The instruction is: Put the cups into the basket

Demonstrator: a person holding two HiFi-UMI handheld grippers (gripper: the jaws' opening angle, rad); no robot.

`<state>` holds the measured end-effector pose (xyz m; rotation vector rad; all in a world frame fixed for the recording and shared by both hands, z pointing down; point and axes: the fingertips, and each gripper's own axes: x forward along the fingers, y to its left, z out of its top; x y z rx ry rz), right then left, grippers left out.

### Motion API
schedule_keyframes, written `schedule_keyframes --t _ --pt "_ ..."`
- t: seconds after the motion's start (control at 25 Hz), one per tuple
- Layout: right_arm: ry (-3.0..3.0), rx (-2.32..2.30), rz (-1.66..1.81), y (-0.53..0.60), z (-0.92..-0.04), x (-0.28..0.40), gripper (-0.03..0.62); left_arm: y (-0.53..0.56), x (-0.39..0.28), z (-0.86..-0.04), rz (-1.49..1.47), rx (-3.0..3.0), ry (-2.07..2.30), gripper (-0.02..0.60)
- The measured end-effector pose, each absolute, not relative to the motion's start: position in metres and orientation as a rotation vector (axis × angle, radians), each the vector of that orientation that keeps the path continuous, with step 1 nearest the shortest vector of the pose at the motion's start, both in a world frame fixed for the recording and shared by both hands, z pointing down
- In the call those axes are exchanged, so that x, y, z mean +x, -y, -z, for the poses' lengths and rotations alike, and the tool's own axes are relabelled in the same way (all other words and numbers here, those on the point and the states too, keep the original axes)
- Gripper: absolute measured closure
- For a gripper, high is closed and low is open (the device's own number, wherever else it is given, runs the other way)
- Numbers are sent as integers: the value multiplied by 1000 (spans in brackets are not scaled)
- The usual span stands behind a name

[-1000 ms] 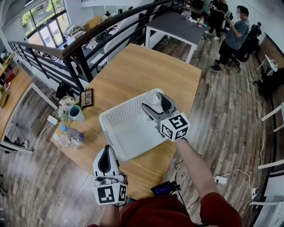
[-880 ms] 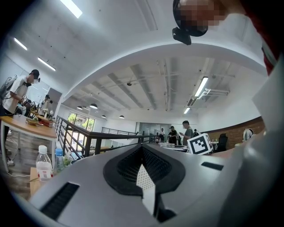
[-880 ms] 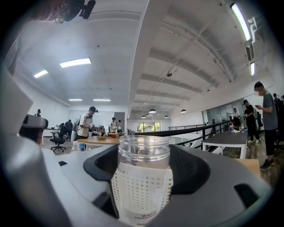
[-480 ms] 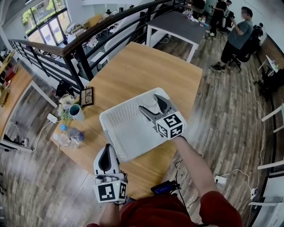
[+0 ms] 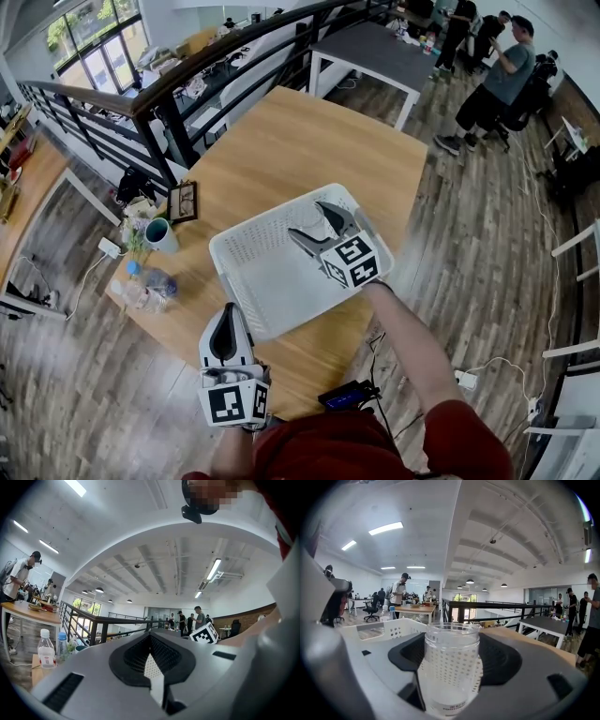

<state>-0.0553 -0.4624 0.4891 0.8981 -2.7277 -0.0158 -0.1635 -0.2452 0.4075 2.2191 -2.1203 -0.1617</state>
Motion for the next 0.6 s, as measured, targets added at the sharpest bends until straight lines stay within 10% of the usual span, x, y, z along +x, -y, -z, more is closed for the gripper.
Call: schedule_keyframes --t 0.6 --pt "2653 641 75 453 -523 -85 241 249 -163 -410 158 2212 2110 581"
